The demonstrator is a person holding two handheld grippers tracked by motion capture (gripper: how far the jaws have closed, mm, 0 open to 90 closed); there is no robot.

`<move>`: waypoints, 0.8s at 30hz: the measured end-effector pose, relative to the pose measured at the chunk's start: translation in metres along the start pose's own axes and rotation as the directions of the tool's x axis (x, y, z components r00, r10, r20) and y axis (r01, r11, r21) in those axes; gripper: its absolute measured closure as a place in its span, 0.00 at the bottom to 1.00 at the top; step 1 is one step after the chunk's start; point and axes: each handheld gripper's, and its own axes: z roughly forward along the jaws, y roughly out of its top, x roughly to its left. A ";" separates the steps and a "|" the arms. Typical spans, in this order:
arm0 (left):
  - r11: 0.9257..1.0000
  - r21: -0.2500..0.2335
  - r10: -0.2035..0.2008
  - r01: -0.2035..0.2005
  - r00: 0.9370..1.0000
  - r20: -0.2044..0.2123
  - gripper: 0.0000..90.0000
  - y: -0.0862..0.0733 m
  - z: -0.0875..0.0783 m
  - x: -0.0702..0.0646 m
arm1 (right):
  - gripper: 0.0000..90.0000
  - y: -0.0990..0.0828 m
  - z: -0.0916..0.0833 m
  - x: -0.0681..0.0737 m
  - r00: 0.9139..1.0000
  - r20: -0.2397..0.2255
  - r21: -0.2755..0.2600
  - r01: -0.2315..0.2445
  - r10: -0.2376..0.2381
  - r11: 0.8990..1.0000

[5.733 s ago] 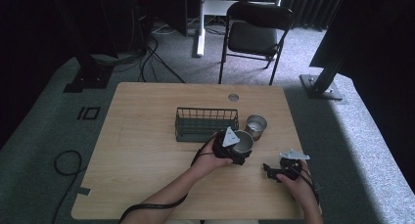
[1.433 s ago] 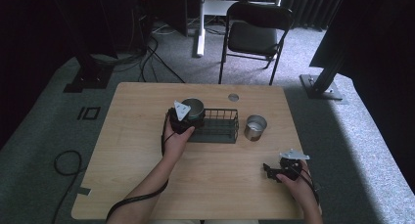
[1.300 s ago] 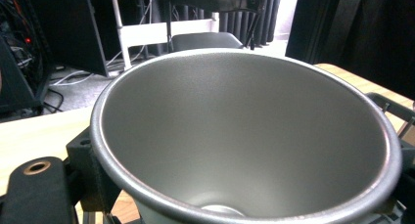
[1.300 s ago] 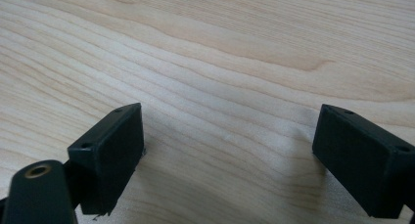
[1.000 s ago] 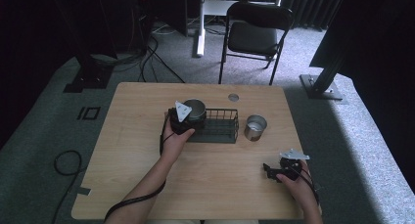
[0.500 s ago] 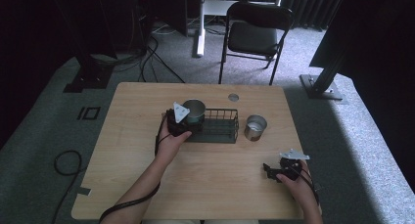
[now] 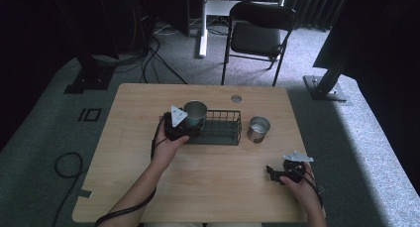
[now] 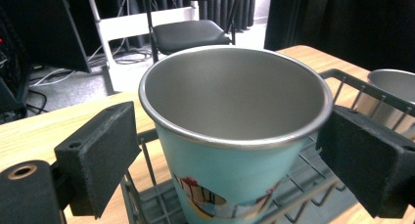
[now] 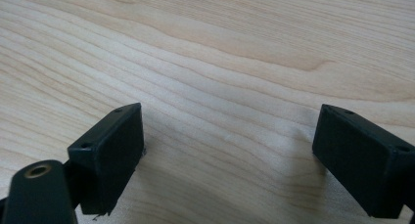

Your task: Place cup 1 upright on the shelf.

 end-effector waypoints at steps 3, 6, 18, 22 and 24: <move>1.000 0.004 0.003 -0.003 1.000 0.005 0.11 -0.001 -0.004 0.000 | 0.13 0.000 0.000 0.000 1.000 0.000 0.000 0.000 0.000 1.000; 1.000 0.005 0.003 -0.003 1.000 0.009 0.11 -0.002 -0.008 0.001 | 0.13 0.000 0.000 0.000 1.000 0.000 0.001 -0.001 0.001 1.000; 1.000 -0.006 0.006 -0.006 1.000 0.024 0.11 -0.006 -0.027 0.006 | 0.13 0.000 0.000 0.000 1.000 0.000 0.001 -0.003 0.003 1.000; 1.000 0.000 0.019 -0.019 0.999 0.029 0.11 -0.009 -0.035 0.009 | 0.13 0.000 0.000 0.000 1.000 0.000 0.001 -0.002 0.002 1.000; 1.000 -0.001 0.014 -0.014 0.999 0.028 0.11 -0.009 -0.038 0.010 | 0.13 0.000 0.000 0.000 1.000 0.000 0.001 -0.002 0.002 1.000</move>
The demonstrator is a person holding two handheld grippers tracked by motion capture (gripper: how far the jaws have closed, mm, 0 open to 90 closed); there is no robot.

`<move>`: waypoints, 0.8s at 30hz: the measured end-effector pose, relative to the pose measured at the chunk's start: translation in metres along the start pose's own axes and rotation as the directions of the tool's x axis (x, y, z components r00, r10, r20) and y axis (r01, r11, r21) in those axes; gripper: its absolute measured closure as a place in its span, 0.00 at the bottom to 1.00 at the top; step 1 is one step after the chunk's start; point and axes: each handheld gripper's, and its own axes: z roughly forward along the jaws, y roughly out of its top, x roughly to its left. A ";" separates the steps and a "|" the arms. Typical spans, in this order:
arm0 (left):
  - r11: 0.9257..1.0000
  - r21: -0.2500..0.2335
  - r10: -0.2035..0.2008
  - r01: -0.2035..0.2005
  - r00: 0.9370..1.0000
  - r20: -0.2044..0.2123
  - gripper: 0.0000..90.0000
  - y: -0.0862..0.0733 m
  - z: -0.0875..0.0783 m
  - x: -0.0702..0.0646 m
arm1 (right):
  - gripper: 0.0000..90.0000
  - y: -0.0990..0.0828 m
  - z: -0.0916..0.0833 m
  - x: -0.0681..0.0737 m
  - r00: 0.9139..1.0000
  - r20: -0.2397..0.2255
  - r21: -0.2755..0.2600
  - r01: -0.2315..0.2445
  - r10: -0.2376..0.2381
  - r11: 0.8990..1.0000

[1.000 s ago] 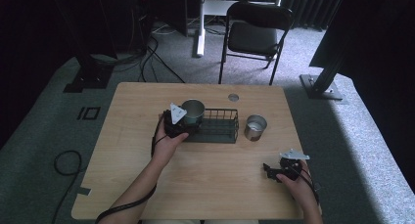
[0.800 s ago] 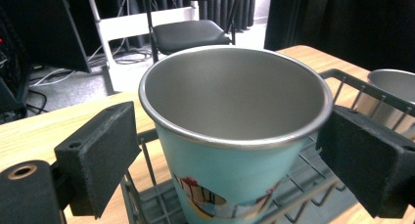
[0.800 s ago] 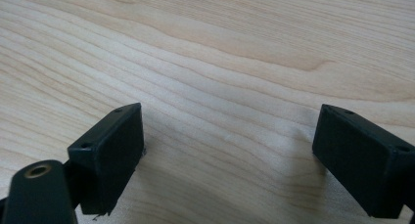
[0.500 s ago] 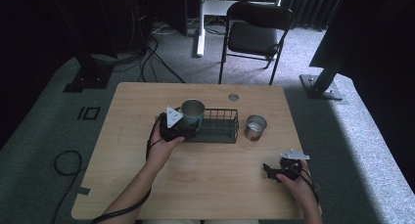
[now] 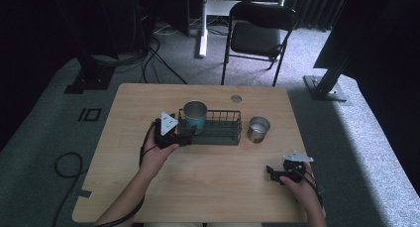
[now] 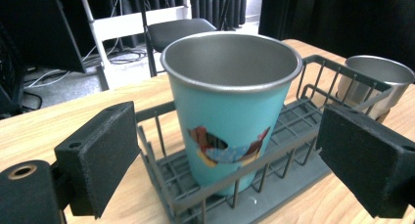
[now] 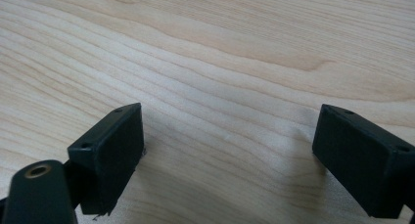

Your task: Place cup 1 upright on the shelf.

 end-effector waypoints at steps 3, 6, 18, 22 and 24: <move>1.000 -0.003 0.004 -0.004 1.000 0.001 0.11 0.000 -0.005 0.003 | 0.13 0.000 0.000 0.000 1.000 0.000 0.000 0.000 0.000 1.000; 1.000 -0.009 0.005 -0.005 1.000 -0.003 0.11 -0.002 -0.010 0.006 | 0.13 0.000 0.000 0.000 1.000 0.000 0.000 0.000 0.000 1.000; 1.000 0.018 -0.007 0.008 0.999 -0.031 0.11 -0.017 -0.024 0.021 | 0.13 0.000 0.000 0.000 1.000 0.000 0.000 0.000 0.000 1.000; 1.000 0.027 -0.009 0.010 0.999 -0.042 0.11 -0.022 -0.032 0.027 | 0.13 0.000 0.000 0.000 1.000 0.000 0.000 0.001 -0.001 1.000; 0.999 0.033 -0.009 0.010 0.999 -0.045 0.11 -0.024 -0.036 0.031 | 0.13 0.000 0.000 0.000 1.000 0.000 0.000 0.001 -0.001 1.000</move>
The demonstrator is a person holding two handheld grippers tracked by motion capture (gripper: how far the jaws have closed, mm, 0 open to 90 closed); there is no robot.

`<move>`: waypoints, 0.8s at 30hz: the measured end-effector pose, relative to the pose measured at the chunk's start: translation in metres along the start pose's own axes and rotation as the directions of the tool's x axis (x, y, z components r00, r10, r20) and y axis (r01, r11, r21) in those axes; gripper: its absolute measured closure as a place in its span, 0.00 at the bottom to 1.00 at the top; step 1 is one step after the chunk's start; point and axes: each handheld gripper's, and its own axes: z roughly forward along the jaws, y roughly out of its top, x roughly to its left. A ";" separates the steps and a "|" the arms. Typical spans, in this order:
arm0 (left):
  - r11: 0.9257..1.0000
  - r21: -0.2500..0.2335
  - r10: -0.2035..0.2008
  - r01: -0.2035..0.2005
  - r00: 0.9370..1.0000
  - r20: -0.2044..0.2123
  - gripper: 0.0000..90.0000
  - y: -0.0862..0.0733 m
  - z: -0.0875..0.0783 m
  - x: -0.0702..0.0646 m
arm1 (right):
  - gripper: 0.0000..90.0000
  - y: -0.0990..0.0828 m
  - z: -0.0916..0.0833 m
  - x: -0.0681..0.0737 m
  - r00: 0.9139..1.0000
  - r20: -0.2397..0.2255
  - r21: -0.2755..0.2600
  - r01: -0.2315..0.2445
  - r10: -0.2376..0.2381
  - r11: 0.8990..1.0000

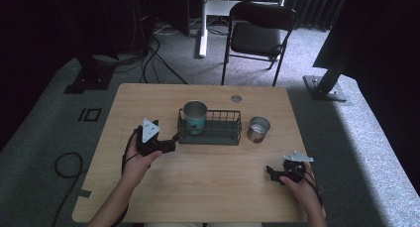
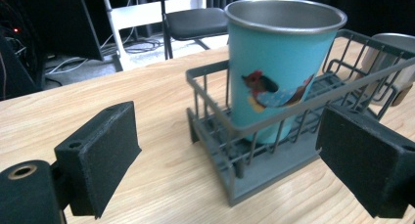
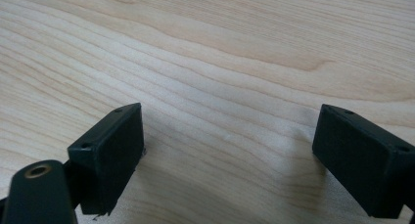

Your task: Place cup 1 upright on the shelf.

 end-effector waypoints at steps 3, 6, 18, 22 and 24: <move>1.000 0.012 0.006 -0.006 1.000 -0.002 0.11 -0.004 -0.006 0.006 | 0.13 0.000 0.000 0.000 1.000 0.000 0.000 0.000 0.000 1.000; 1.000 0.020 0.004 -0.003 1.000 -0.013 0.11 -0.008 -0.013 0.013 | 0.13 0.000 0.000 0.000 1.000 0.000 0.000 0.000 0.000 1.000; 0.998 0.056 -0.034 0.036 0.998 -0.046 0.11 -0.035 -0.040 0.034 | 0.13 0.000 0.000 0.000 1.000 0.000 0.000 0.000 0.000 1.000; 0.996 0.077 -0.032 0.035 0.999 -0.041 0.11 -0.042 -0.045 0.036 | 0.13 0.000 0.000 0.000 1.000 0.000 0.000 0.001 -0.001 1.000; 0.996 0.083 -0.031 0.034 0.999 -0.042 0.11 -0.045 -0.047 0.036 | 0.13 0.000 0.000 0.000 1.000 0.000 0.000 0.000 0.000 1.000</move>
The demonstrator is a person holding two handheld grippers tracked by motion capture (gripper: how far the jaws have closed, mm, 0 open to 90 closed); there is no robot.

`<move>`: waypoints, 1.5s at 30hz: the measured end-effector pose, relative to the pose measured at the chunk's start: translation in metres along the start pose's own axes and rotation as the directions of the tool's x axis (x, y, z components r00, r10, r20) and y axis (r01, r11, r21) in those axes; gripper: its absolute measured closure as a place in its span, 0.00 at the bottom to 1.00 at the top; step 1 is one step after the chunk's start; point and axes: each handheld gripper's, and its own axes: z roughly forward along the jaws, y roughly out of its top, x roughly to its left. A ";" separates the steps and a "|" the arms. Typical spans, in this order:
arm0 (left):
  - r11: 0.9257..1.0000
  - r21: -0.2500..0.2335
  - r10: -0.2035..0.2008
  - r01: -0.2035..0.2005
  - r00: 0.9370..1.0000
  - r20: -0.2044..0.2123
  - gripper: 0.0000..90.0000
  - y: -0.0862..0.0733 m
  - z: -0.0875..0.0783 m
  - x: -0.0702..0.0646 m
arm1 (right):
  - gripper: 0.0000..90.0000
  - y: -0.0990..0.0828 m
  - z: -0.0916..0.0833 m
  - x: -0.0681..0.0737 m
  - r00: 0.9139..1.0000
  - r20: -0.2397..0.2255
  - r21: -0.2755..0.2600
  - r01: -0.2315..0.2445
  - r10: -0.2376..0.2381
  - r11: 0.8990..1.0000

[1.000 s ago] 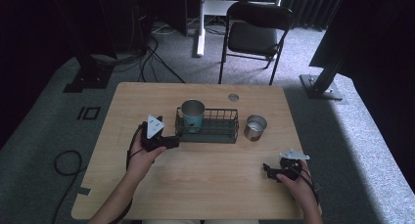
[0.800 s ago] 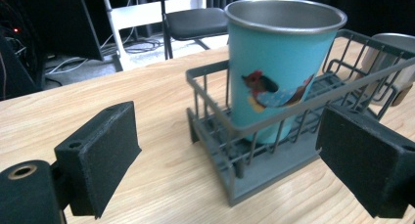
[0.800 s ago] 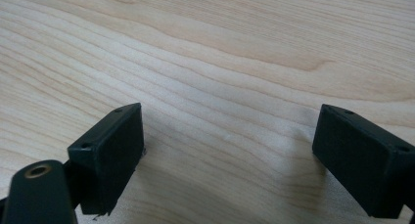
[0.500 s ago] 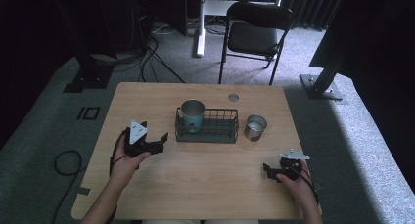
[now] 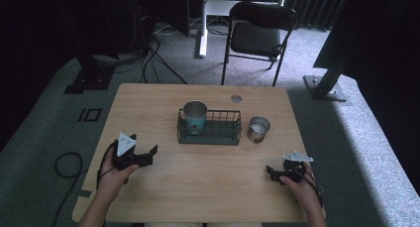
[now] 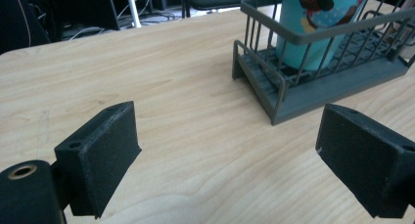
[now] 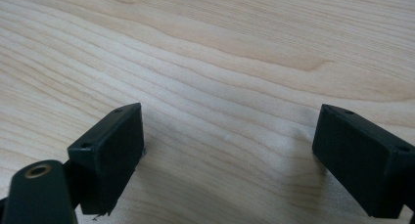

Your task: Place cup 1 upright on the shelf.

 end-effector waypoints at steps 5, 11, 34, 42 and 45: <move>1.000 0.017 -0.003 0.003 1.000 0.002 0.11 -0.006 -0.004 0.000 | 0.13 0.000 0.000 0.000 1.000 0.000 -0.001 0.001 -0.001 1.000; 0.999 0.047 -0.001 0.001 1.000 0.001 0.11 -0.015 -0.009 0.001 | 0.13 0.000 0.000 0.000 1.000 0.000 0.000 0.002 -0.002 1.000; 0.984 0.156 -0.076 0.089 0.993 -0.089 0.11 -0.055 -0.019 0.018 | 0.13 0.000 0.000 0.000 1.000 0.000 -0.001 0.002 -0.002 1.000; 0.973 0.205 -0.077 0.102 0.989 -0.130 0.11 -0.066 -0.023 0.025 | 0.13 0.000 0.000 0.000 1.000 0.000 -0.001 0.002 -0.002 1.000; 0.968 0.215 -0.097 0.132 0.982 -0.164 0.11 -0.068 -0.024 0.029 | 0.13 0.000 0.000 0.000 1.000 0.000 -0.001 0.001 -0.001 1.000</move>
